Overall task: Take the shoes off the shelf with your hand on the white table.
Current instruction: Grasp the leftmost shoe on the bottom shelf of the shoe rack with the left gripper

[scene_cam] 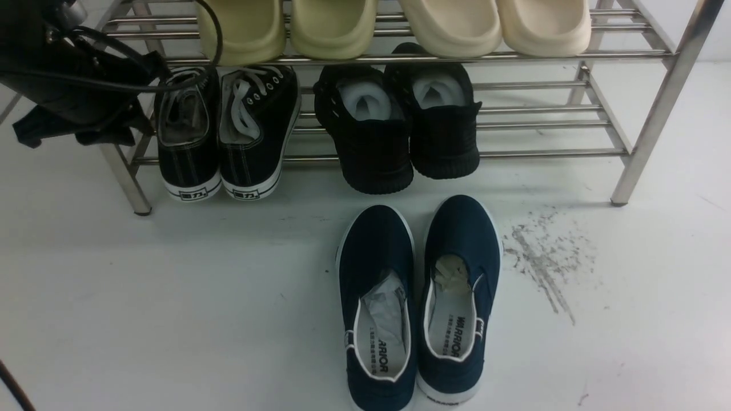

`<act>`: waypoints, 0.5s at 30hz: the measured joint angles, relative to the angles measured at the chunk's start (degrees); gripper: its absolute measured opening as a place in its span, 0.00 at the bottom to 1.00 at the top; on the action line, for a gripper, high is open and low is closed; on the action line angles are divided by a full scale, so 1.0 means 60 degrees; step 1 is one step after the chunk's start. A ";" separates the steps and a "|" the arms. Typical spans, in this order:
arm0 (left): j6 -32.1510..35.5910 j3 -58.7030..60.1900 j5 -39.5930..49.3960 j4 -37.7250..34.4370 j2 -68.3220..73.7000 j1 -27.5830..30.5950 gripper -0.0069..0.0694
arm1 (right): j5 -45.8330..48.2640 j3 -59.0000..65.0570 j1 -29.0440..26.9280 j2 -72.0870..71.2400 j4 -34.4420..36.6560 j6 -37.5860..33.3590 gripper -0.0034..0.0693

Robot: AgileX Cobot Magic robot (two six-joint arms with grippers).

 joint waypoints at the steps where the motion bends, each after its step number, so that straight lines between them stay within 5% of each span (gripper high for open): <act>1: 0.0000 0.0000 -0.0038 -0.0004 0.0025 0.0000 0.46 | 0.0000 0.0000 0.0000 0.0000 0.0000 0.0000 0.38; 6: 0.0000 0.0000 -0.0943 -0.0031 0.0471 0.0000 0.68 | 0.0000 0.0000 0.0000 0.0000 0.0000 0.0000 0.38; 15: 0.0000 0.0000 -0.1178 -0.0163 0.1226 0.0000 0.72 | 0.0000 0.0000 0.0000 0.0000 0.0000 0.0000 0.38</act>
